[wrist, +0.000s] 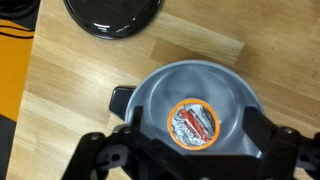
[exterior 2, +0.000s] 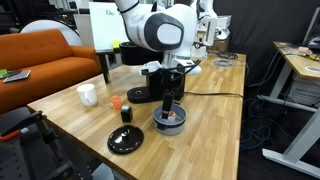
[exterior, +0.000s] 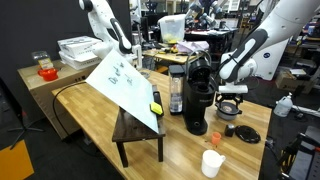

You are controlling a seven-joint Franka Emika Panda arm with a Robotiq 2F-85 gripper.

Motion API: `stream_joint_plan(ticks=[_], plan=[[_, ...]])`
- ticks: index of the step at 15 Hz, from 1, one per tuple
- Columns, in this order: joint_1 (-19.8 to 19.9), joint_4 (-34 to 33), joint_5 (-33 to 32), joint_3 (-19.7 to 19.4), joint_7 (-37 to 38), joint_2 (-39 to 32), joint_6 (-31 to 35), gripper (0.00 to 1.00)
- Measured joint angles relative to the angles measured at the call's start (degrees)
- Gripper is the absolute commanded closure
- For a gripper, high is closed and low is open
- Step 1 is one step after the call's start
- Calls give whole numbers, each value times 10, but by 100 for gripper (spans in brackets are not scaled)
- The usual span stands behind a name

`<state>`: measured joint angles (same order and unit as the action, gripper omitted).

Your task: Take the cup out of the pot and put it on the table

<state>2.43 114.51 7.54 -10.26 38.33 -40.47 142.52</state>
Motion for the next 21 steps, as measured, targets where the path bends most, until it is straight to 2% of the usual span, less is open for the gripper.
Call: stream_joint_plan(ticks=[15,16,17,21], plan=[[11,-24,13,-1,-28,-38,0,0],[11,-28,15,-1,-31,-43,0,8],[11,-31,16,-1,-34,-46,0,26],[11,-42,29,-1,-48,-50,-1,56]])
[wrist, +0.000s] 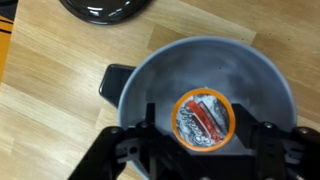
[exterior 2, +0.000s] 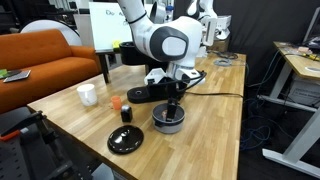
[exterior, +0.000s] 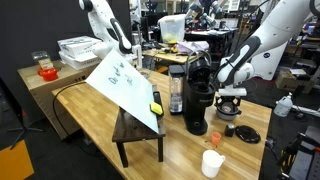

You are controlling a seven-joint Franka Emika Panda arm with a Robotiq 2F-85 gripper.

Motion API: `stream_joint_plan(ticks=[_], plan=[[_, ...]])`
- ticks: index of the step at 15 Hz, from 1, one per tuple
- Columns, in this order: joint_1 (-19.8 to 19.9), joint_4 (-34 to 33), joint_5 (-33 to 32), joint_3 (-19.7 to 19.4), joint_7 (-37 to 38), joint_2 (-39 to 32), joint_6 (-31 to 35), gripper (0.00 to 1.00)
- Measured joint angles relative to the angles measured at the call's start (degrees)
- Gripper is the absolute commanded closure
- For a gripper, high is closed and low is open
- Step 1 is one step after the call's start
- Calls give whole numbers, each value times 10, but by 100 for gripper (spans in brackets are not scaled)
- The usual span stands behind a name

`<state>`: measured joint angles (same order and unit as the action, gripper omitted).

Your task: Take the cup out of the pot and put it on the table

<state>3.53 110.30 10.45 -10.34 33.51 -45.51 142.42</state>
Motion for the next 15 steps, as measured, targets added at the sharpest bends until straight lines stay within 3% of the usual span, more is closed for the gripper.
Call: stream_joint_plan(ticks=[3,6,9,15], plan=[[1,-5,10,0,-8,0,0,75],[4,-8,13,0,-11,1,-3,82],[6,-10,13,0,-11,2,-8,98],[6,-12,13,-5,-11,3,-8,94]])
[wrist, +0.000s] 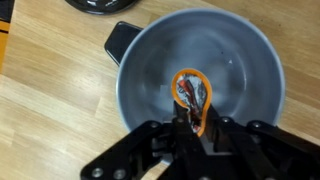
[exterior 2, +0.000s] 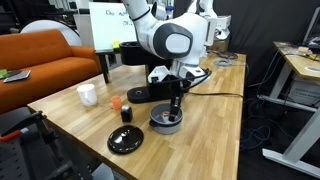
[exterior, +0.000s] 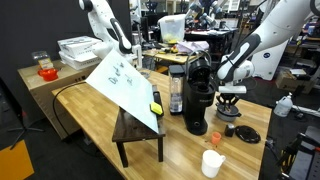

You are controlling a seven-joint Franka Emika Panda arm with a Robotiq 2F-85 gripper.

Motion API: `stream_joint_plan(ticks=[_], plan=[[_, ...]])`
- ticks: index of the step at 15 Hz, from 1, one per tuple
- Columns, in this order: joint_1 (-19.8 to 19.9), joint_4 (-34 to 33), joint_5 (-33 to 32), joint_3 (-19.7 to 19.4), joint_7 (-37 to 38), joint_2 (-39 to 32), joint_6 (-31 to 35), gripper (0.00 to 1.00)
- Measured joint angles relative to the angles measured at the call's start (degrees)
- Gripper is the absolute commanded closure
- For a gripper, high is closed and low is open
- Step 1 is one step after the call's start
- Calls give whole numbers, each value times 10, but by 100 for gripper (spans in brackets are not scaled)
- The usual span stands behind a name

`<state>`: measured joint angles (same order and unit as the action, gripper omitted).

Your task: Take the cup out of the pot and put it on the table

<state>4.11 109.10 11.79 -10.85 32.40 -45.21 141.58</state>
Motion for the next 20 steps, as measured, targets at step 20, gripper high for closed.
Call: stream_joint_plan(ticks=[20], plan=[[-82,178,-56,24,-29,217,-10,77]])
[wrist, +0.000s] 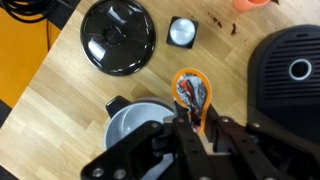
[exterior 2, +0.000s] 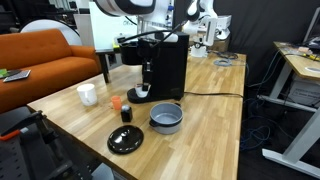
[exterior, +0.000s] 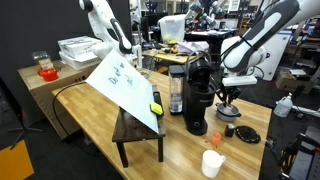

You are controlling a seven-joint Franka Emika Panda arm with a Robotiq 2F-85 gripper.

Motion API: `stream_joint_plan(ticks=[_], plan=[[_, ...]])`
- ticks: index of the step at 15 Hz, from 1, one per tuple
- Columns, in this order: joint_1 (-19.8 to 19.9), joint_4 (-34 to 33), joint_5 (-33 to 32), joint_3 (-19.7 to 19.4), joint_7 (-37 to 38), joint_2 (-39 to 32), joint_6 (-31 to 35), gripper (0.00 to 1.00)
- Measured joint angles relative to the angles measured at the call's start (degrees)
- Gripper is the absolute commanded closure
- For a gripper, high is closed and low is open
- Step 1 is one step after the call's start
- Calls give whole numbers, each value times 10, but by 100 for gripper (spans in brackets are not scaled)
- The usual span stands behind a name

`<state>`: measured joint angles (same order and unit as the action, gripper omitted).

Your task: Take the cup out of the pot and put it on the table

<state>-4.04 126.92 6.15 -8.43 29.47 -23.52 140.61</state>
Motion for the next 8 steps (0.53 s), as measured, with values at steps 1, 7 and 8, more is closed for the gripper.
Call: stream_joint_plan(ticks=[1,7,8], plan=[[-6,14,-5,4,0,12,0,78],[-23,94,-13,35,0,67,-5,79],[-25,103,-13,41,0,73,-7,78]])
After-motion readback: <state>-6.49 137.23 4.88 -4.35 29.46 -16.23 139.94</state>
